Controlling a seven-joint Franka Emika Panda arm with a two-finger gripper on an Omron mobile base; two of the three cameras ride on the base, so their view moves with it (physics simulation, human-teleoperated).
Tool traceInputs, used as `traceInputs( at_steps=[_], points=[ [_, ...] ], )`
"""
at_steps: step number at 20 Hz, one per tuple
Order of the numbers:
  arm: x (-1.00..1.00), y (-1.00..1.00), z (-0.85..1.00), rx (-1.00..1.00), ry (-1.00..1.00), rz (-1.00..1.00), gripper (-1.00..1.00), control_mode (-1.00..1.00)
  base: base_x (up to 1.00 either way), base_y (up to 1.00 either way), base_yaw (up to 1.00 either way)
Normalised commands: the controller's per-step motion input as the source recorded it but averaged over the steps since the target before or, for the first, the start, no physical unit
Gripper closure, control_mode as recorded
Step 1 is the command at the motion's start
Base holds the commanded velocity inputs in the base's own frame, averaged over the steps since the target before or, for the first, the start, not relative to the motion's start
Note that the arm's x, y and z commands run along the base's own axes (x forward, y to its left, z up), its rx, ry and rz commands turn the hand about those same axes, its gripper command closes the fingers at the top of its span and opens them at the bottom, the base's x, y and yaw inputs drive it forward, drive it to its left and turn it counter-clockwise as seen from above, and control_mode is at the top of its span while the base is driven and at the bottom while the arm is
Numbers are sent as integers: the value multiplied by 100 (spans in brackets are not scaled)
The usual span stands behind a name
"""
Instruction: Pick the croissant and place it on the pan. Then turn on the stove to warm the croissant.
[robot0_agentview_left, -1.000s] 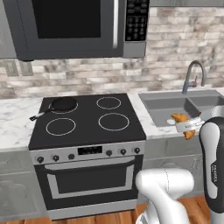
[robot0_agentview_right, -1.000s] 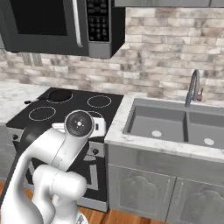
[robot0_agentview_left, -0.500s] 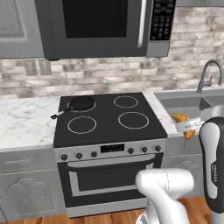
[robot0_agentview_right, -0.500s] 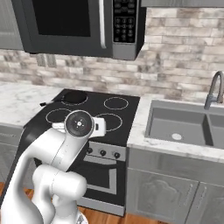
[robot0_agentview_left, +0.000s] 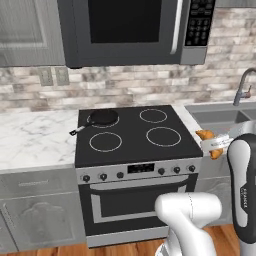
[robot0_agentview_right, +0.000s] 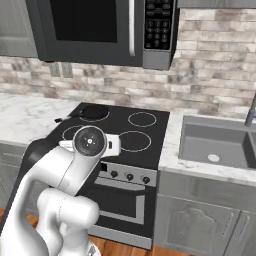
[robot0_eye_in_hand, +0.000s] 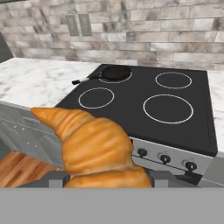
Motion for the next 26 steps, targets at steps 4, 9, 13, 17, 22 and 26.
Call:
traceInputs(
  at_steps=[4, 9, 13, 17, 22, 26],
  points=[
    [0, 0, 0, 0, 0, 0, 100, 100, 12, 6, 0],
    [0, 0, 0, 0, 0, 0, 100, 100, 23, 0, 0],
    [0, 0, 0, 0, 0, 0, 100, 100, 34, 11, 0],
    [0, 0, 0, 0, 0, 0, 100, 100, 42, 27, 0],
    [0, 0, 0, 0, 0, 0, 100, 100, 39, 37, 0],
    [0, 0, 0, 0, 0, 0, 100, 100, 19, 51, 0]
  ],
)
